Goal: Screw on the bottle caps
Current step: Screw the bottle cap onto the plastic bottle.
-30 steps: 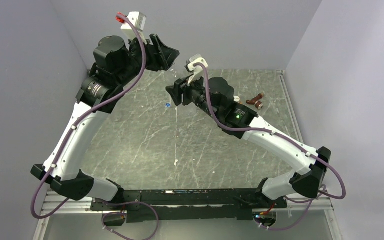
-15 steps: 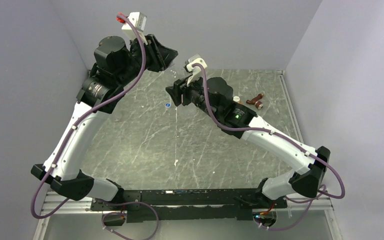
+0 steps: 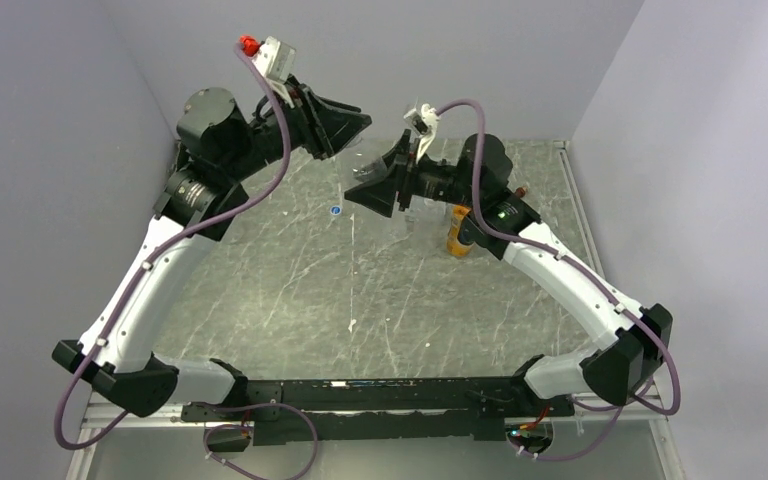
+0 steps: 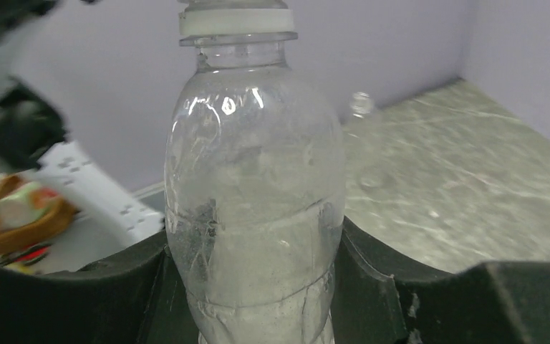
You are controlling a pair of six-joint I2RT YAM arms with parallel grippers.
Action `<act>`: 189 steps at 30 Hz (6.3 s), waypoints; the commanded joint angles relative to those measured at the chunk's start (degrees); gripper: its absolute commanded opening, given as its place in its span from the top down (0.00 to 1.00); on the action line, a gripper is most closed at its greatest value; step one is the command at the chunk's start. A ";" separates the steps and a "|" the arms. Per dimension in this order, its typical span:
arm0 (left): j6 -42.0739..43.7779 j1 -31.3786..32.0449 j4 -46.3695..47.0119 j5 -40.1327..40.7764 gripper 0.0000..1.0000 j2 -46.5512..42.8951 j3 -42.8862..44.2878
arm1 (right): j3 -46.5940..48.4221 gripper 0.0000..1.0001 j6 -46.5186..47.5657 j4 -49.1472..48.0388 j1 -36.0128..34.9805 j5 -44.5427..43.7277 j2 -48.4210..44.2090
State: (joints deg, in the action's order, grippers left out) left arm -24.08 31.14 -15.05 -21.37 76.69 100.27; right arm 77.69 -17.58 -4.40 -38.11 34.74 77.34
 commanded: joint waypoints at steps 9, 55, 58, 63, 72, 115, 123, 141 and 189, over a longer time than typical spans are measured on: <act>-6.86 0.59 16.67 -33.76 0.88 -5.18 -5.07 | -1.01 0.75 -37.09 -50.25 3.74 27.78 3.69; -1.55 0.07 -11.35 13.44 0.21 2.83 11.16 | 6.84 0.73 10.67 7.72 -11.72 -40.20 -1.00; -2.25 0.14 -11.48 12.83 0.23 3.47 11.15 | 6.86 0.72 10.81 7.57 -11.81 -40.54 -0.88; -3.39 0.15 -11.21 12.58 0.26 4.22 10.64 | 7.30 0.72 11.01 7.83 -11.90 -40.63 -0.44; -4.65 0.15 -10.59 11.03 0.40 5.38 10.75 | 7.91 0.73 11.25 8.26 -12.14 -41.14 0.41; -7.47 -0.11 13.23 -41.76 0.94 -4.09 -0.28 | 2.96 0.75 -35.27 -45.99 2.07 34.61 5.09; -0.33 -0.72 6.37 -25.44 0.26 -8.39 -0.56 | 4.10 0.73 -16.43 -21.59 2.00 30.18 1.03; -0.68 -0.75 -5.67 9.56 0.12 -3.29 7.68 | 10.00 0.71 11.46 10.99 -9.48 -22.30 -1.54; -9.20 -0.81 17.78 -44.57 1.00 -4.84 -2.85 | 4.34 0.75 -33.17 -42.80 1.28 35.49 5.37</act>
State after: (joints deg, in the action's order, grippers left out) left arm -27.14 29.28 -4.01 -46.33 71.85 99.29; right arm 80.79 -34.06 -24.45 -36.82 61.65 80.09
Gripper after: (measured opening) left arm 0.354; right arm 0.549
